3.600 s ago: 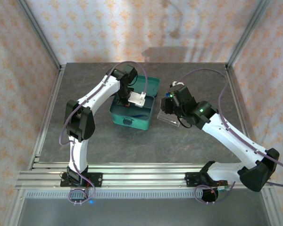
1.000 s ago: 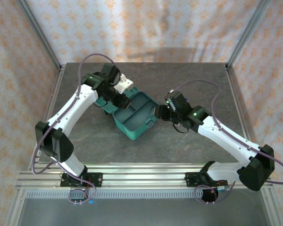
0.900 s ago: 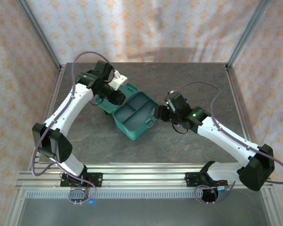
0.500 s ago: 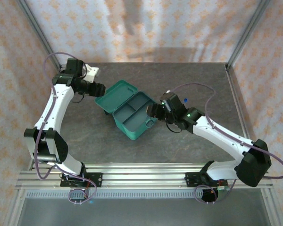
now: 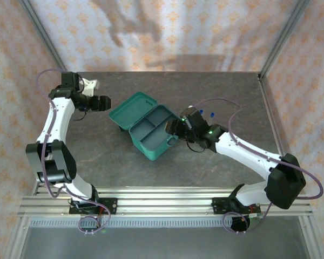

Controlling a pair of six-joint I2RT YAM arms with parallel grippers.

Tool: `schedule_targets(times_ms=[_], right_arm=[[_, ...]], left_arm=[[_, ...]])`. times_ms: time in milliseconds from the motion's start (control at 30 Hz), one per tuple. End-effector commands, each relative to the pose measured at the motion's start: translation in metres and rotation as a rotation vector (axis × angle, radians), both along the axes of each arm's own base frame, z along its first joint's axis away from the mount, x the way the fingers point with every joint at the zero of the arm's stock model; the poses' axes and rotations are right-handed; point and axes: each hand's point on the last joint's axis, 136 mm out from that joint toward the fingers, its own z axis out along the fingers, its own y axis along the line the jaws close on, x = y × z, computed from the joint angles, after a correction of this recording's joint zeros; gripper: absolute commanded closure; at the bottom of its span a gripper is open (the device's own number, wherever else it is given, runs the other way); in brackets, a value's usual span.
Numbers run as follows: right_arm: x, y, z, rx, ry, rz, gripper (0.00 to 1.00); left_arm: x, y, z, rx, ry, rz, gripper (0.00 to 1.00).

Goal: Organize the chemistry lab equipment

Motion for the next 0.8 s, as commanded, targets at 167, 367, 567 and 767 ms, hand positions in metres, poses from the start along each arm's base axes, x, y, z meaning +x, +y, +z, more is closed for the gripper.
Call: schedule_targets(times_ms=[167, 367, 567, 767], right_arm=[[0.007, -0.004, -0.011, -0.012, 0.009, -0.038, 0.31], [0.011, 0.003, -0.022, -0.015, 0.036, -0.023, 0.33], [0.018, 0.004, -0.028, -0.033, 0.044, -0.025, 0.33], [0.025, 0.004, -0.031, -0.052, 0.044, -0.022, 0.33]], left_arm=[[0.002, -0.004, -0.044, -0.103, 0.095, -0.029, 0.25], [0.001, -0.01, -0.069, -0.148, 0.157, -0.055, 0.26], [0.004, -0.012, -0.091, -0.178, 0.211, -0.055, 0.26], [0.009, -0.016, -0.102, -0.228, 0.213, -0.062, 0.26]])
